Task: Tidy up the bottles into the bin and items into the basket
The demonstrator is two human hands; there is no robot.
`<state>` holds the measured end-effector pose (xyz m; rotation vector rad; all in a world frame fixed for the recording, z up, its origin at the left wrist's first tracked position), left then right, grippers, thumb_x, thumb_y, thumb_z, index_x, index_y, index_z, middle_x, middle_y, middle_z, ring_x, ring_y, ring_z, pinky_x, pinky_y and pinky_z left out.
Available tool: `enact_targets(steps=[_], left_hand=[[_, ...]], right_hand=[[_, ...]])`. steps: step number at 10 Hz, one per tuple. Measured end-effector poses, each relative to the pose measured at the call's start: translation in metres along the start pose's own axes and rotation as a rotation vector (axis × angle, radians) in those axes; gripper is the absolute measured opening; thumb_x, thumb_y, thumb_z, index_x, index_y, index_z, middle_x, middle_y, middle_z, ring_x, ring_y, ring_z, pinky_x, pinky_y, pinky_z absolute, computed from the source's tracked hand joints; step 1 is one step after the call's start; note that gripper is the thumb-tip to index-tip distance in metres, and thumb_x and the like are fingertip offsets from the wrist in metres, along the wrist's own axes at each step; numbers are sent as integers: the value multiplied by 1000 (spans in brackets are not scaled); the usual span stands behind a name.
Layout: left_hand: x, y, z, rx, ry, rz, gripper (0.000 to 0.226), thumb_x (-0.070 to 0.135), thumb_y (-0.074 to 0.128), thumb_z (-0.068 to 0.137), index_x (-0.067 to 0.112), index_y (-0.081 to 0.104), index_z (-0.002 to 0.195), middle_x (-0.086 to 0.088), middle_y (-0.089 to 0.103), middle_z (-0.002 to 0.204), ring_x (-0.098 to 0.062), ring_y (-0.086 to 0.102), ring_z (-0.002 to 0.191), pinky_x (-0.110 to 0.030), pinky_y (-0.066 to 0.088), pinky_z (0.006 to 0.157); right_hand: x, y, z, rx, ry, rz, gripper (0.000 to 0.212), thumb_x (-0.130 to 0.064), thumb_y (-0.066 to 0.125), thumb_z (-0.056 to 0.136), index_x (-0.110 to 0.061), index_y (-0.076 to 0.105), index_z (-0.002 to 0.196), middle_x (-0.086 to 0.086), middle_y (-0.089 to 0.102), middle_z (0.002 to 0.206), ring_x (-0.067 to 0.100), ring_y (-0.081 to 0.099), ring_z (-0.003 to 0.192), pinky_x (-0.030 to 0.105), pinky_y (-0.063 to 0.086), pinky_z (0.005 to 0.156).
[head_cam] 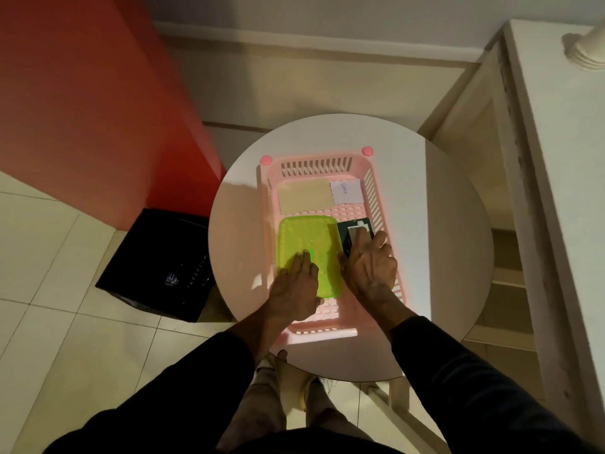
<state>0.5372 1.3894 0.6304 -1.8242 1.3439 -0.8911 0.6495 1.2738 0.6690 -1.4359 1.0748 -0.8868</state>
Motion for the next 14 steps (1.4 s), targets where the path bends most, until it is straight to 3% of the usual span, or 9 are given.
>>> enact_targets(steps=[2, 4, 6, 8, 9, 10, 11, 13, 14], left_hand=[[-3, 2, 6, 15, -4, -27, 79, 51, 62, 99, 2, 32, 154, -18, 6, 174, -38, 10, 160, -58, 47, 109], [-3, 4, 9, 45, 3, 59, 78, 52, 63, 97, 2, 36, 150, -20, 12, 172, -41, 18, 156, -56, 51, 104], [5, 2, 10, 46, 10, 195, 80, 57, 61, 97, 0, 39, 148, -26, 18, 168, -43, 25, 151, -51, 52, 103], [9, -6, 7, 11, -16, 193, 78, 57, 61, 97, 2, 38, 147, -23, 15, 168, -40, 26, 152, -52, 51, 102], [10, -9, -1, -3, -19, 98, 76, 52, 64, 96, 2, 37, 146, -24, 13, 169, -42, 21, 155, -54, 46, 106], [17, -13, -10, 25, -20, 87, 73, 51, 65, 96, 3, 40, 144, -24, 28, 162, -41, 27, 151, -52, 47, 105], [26, -24, -22, 134, -52, 88, 67, 53, 64, 95, 5, 45, 137, -18, 47, 144, -36, 42, 137, -48, 52, 99], [43, -35, -43, 236, -7, 94, 66, 52, 58, 98, 7, 42, 144, -18, 39, 157, -36, 35, 147, -45, 43, 111], [46, -40, -51, 265, -19, 134, 68, 52, 52, 100, 5, 40, 147, -19, 37, 159, -36, 32, 150, -44, 40, 116]], right_hand=[[-3, 18, 19, -56, -43, -110, 59, -60, 63, 92, -11, 40, 116, 15, 55, 110, 29, 63, 91, 35, 48, 66], [-3, 25, 15, -28, -93, -220, 70, -67, 79, 73, -3, 63, 99, 16, 60, 90, 30, 60, 76, 36, 51, 58], [6, 30, 9, -106, -114, -137, 59, -58, 59, 95, -6, 48, 120, 17, 52, 115, 31, 55, 101, 39, 54, 70], [14, 16, 3, -105, -172, -113, 71, -70, 39, 98, -5, 48, 124, 19, 52, 122, 34, 53, 108, 43, 50, 82], [11, 5, -10, -50, -172, -64, 64, -68, 38, 99, -8, 52, 118, 19, 56, 117, 34, 55, 105, 44, 49, 82], [15, -5, -26, 8, -181, -36, 59, -64, 40, 99, -9, 54, 115, 19, 58, 114, 35, 55, 103, 45, 48, 83], [19, -17, -45, 66, -216, -4, 62, -64, 33, 100, -9, 56, 116, 21, 61, 117, 38, 55, 109, 50, 46, 97], [34, -19, -80, 76, -161, 62, 74, -63, 27, 101, -5, 50, 140, 26, 51, 148, 45, 42, 143, 54, 31, 122], [37, -22, -92, 119, -82, 77, 77, -64, 30, 102, -3, 49, 146, 26, 49, 152, 44, 39, 146, 54, 29, 124]])
Point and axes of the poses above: each hand's wrist, its own z-axis towards the middle knuckle, its own y-axis out of the palm, x = y × z, the point moved 4 cm from there along z, towards the middle knuckle
